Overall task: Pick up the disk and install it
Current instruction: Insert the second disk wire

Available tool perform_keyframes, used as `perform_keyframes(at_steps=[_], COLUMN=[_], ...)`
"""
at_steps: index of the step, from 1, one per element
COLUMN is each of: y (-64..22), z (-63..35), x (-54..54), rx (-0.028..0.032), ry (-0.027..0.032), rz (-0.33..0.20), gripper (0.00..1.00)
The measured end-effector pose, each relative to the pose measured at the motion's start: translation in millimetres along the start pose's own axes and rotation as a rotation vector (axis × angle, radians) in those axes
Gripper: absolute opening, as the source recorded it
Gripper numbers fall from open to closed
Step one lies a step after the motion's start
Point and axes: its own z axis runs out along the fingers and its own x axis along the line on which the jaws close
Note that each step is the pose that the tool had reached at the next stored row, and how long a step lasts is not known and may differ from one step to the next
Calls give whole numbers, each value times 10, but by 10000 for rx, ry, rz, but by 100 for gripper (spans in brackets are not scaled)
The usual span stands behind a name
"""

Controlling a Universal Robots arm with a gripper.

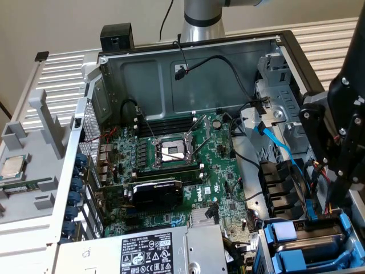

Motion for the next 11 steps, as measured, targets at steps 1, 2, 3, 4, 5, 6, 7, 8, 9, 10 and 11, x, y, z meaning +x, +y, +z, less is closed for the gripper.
perform_keyframes(at_steps=[1, 2, 3, 4, 5, 6, 7, 8, 9, 10, 11], y=[-9, -17, -22, -26, -28, -28, -28, -28, -29, -29, -29], z=[1, 1, 2, 2, 4, 5, 5, 5, 5, 6, 6], x=[-5, -10, -14, -17, -18, -18, -18, -18, -19, -19, -19], rx=[1, 0, 0, 1, 3, 4, 3, 2, 2, 2, 2], ry=[1, 2, 4, 8, 10, 15, 19, 25, 29, 33, 38], rz=[-54, -114, -194, -297, -457, -638, -816, -1002, -1181, -1362, -1546], gripper=[11, 11, 11, 11, 11, 11, 11, 11, 11, 11, 11])
